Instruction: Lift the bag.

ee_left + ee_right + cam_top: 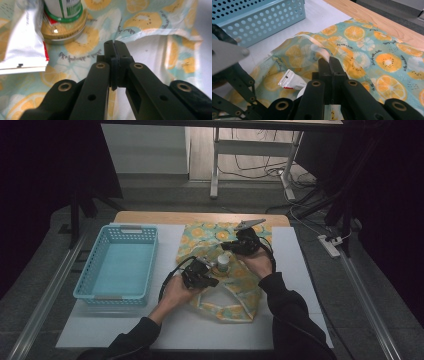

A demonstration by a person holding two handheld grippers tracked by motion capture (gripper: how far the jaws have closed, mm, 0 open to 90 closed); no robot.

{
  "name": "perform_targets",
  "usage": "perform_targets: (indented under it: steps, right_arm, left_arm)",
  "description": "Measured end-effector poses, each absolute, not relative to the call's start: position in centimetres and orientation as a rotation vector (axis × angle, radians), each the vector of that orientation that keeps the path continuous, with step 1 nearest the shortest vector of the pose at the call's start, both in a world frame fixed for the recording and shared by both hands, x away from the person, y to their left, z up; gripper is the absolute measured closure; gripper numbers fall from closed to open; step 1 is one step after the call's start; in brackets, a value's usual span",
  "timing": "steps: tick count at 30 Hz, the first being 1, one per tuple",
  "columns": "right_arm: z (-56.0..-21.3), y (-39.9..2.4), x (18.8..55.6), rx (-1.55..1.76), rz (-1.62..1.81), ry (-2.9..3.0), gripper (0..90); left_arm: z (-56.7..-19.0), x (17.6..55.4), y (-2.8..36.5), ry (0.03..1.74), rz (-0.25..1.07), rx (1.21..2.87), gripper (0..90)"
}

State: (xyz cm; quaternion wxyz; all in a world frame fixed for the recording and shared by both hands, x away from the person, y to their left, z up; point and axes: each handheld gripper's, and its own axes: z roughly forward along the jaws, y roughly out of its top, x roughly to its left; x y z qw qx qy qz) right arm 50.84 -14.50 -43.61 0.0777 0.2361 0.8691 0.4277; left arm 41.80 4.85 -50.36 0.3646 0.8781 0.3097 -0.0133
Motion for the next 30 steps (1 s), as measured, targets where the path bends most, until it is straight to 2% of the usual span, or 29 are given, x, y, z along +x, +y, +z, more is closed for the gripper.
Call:
perform_targets:
  steps: [9, 30]
  right_arm:
    - [-42.7, -14.6, 50.5, 0.689, 1.277, 2.603, 90.0]
    - [-39.1, -14.2, 49.4, 0.628, 1.287, 2.575, 90.0]
  left_arm:
    - [-48.5, 42.1, 5.6, 0.79, -0.055, 2.224, 90.0]
    - [-41.1, 43.1, 7.8, 0.754, 0.009, 2.125, 90.0]
